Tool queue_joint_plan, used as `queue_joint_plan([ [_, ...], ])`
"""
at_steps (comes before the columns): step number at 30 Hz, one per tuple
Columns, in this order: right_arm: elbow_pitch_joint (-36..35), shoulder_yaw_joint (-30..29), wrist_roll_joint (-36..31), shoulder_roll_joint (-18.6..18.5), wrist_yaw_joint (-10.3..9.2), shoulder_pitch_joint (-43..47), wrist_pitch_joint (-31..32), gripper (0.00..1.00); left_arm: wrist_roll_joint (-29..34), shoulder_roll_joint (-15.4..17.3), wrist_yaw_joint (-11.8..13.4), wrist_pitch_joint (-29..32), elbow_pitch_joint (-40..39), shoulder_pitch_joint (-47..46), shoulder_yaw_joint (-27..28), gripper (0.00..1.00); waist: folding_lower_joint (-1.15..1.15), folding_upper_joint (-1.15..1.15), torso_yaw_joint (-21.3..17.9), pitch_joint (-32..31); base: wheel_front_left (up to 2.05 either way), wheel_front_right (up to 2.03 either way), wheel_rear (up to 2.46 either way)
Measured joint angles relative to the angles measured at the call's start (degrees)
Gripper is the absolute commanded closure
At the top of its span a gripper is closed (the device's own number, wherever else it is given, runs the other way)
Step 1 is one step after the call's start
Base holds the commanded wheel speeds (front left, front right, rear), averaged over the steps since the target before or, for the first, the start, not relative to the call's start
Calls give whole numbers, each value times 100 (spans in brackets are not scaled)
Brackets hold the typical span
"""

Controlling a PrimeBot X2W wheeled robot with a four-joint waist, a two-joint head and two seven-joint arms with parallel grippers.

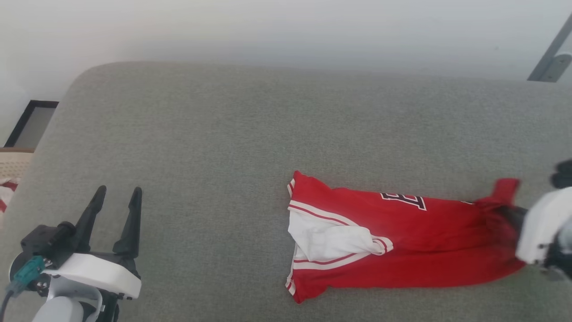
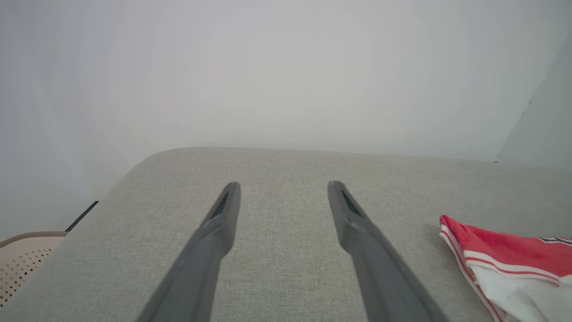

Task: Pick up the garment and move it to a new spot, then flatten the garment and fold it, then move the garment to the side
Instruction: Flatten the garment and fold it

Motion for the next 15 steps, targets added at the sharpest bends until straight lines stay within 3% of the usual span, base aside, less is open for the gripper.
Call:
queue_joint_plan([
  [8,-403,976,-45,593,0,-354,136,100,23,-93,-87,-1,131,-103,-123,0,0,0,270,-28,0,0,0],
  [15,59,1857,-118,1083,0,-904,40,100,75,-198,-179,-1,275,-336,-318,0,0,0,581,-52,0,0,0],
])
